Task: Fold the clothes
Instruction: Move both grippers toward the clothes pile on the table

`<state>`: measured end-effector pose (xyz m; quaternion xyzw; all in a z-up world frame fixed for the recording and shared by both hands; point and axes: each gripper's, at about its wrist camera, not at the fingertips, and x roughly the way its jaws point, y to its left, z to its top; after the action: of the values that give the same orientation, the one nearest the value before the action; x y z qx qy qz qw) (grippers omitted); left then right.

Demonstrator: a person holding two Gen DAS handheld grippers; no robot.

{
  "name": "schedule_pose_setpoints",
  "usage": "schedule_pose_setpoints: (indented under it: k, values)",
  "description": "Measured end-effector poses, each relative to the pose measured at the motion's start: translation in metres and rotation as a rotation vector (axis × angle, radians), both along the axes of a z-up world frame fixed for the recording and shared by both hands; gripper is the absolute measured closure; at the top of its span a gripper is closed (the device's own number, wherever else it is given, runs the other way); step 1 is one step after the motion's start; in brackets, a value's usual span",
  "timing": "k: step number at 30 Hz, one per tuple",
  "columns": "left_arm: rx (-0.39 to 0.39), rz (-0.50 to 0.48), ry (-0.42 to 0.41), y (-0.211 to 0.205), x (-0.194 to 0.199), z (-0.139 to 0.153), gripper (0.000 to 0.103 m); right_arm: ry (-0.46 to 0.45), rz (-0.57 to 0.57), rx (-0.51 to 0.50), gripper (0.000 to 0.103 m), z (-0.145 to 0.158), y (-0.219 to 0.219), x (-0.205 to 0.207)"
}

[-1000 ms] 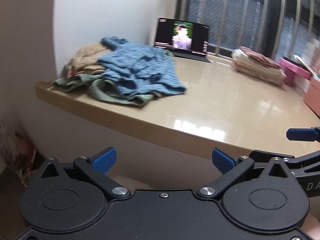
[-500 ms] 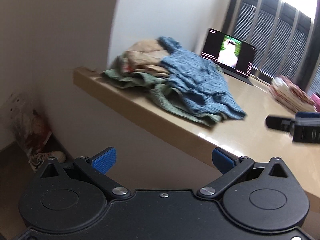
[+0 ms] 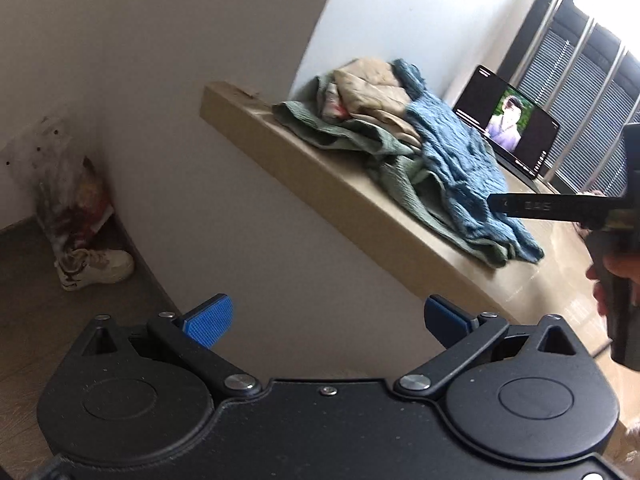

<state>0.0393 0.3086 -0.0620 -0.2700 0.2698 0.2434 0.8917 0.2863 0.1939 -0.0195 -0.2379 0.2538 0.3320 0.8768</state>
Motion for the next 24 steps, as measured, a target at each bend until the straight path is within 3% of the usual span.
schedule_pose_setpoints:
  k: [3, 6, 7, 11, 15, 19, 21, 24]
  values:
    - [-0.008, 0.009, 0.013, 0.005, 0.000, -0.002, 0.000, -0.037, -0.011, -0.066, 0.042, -0.008, 0.020, 0.011]
    - [-0.003, 0.018, 0.013, 0.007, 0.002, 0.000, 0.000, -0.037, -0.015, -0.087, 0.081, -0.008, 0.027, 0.023]
    - [0.003, 0.012, 0.012, 0.007, 0.005, 0.003, 0.000, -0.029, -0.009, -0.066, 0.099, -0.005, 0.025, 0.026]
    - [0.044, -0.094, -0.026, 0.001, 0.036, 0.027, 0.000, -0.020, -0.014, 0.066, 0.100, 0.018, 0.000, 0.038]
    - [0.157, -0.205, -0.050, -0.020, 0.080, 0.058, 0.000, -0.030, -0.113, 0.336, 0.100, 0.071, -0.063, 0.050]
    - [0.187, -0.270, -0.080, -0.050, 0.107, 0.077, 0.000, -0.147, -0.191, 0.616, 0.103, 0.136, -0.169, 0.025]
    - [0.205, -0.292, -0.072, -0.069, 0.114, 0.078, 0.000, -0.270, -0.264, 0.701, 0.103, 0.161, -0.236, -0.004]
    - [0.239, -0.350, -0.052, -0.097, 0.121, 0.071, 0.000, -0.292, -0.370, 0.770, 0.103, 0.176, -0.339, -0.044]
